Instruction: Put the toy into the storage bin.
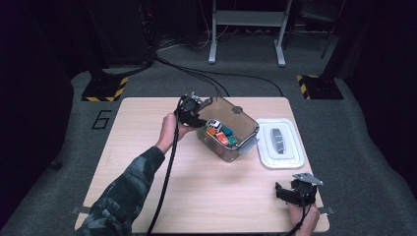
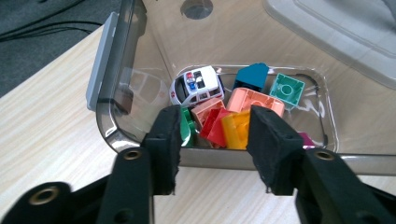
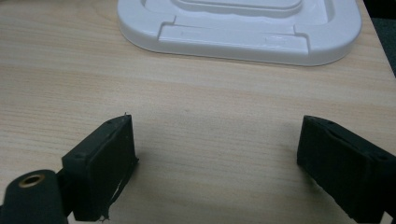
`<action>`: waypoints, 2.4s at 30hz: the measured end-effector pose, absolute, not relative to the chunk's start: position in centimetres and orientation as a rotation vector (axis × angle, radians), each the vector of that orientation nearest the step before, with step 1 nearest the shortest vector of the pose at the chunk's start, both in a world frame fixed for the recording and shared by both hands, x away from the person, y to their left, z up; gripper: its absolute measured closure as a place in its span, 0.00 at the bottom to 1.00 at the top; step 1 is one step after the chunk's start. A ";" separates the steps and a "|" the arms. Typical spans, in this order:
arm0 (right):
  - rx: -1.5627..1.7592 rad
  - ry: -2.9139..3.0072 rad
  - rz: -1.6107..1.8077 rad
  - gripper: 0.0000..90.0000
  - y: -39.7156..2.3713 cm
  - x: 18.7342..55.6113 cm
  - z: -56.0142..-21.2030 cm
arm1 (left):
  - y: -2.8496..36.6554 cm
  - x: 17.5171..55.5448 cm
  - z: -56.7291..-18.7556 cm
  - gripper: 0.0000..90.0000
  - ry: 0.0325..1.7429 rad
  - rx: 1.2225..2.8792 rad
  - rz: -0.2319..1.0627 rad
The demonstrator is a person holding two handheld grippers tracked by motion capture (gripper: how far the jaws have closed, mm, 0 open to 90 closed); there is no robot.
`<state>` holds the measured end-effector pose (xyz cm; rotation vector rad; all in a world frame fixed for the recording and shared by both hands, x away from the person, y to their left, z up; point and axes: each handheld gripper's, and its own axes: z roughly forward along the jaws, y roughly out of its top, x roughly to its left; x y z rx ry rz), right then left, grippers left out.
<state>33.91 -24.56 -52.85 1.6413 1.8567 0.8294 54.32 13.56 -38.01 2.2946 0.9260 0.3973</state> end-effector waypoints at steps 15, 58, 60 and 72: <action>1.626 1.870 0.821 0.10 -24.5 33.9 -52.9 | 20.5 48.9 -40.5 0.04 0.921 2.155 0.412; 1.584 1.955 0.841 0.00 -24.2 45.4 -48.6 | 27.1 42.9 -53.0 0.00 1.069 2.134 0.464; 1.607 1.958 0.825 0.00 -24.0 46.3 -48.7 | 27.1 43.0 -53.0 0.00 1.068 2.133 0.463; 1.607 1.894 0.783 0.45 -23.2 49.6 -49.7 | 27.1 42.9 -53.0 0.00 1.064 2.142 0.453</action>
